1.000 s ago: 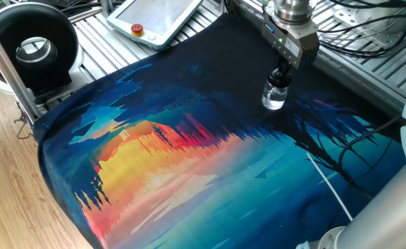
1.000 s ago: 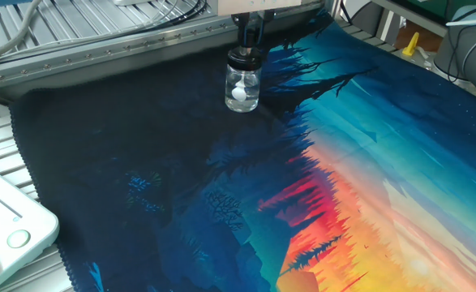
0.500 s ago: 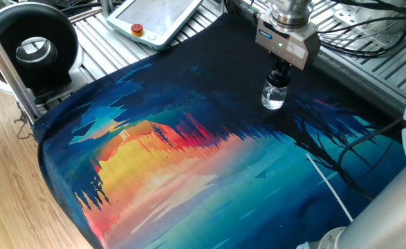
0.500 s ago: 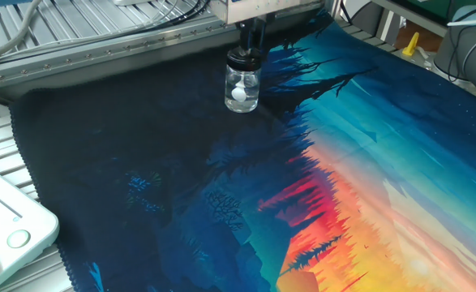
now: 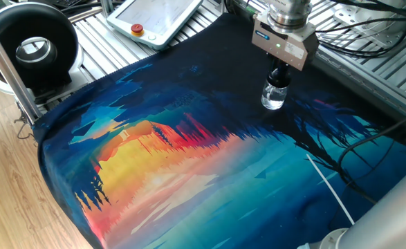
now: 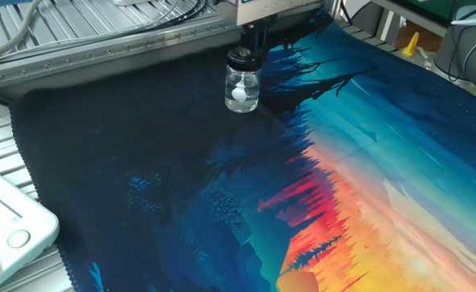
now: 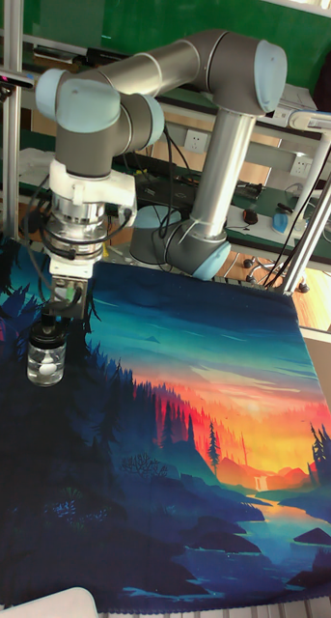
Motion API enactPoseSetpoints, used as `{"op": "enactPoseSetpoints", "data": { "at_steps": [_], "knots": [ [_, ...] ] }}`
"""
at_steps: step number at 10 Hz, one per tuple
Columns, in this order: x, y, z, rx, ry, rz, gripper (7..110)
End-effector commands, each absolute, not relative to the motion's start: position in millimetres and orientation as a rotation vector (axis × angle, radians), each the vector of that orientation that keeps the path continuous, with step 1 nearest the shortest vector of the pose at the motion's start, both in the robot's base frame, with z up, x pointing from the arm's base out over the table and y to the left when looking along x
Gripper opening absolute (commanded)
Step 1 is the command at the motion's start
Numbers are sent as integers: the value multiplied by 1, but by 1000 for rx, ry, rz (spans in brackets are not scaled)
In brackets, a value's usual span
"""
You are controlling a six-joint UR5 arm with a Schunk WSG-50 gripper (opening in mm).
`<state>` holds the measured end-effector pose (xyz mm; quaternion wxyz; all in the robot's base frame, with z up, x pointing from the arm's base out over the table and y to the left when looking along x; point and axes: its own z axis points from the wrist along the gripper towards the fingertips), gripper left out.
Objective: Unscrew the lid from the jar
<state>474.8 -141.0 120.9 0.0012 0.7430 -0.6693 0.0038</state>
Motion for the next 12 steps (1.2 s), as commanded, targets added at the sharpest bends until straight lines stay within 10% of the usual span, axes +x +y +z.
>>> {"op": "enactPoseSetpoints", "data": {
  "at_steps": [1, 2, 3, 7, 8, 11, 12],
  "knots": [
    [474, -136, 132, 2292, -2153, 58, 7],
    [475, -144, 140, 2210, -2224, 91, 7],
    [483, -153, 147, 2115, -2325, 167, 44],
    [496, -153, 147, 1865, -2590, 122, 44],
    [492, -161, 150, 1768, -2628, 136, 66],
    [500, -185, 142, 1514, -2771, 76, 66],
    [495, -184, 131, 1324, -2877, -22, 44]
  ]
}}
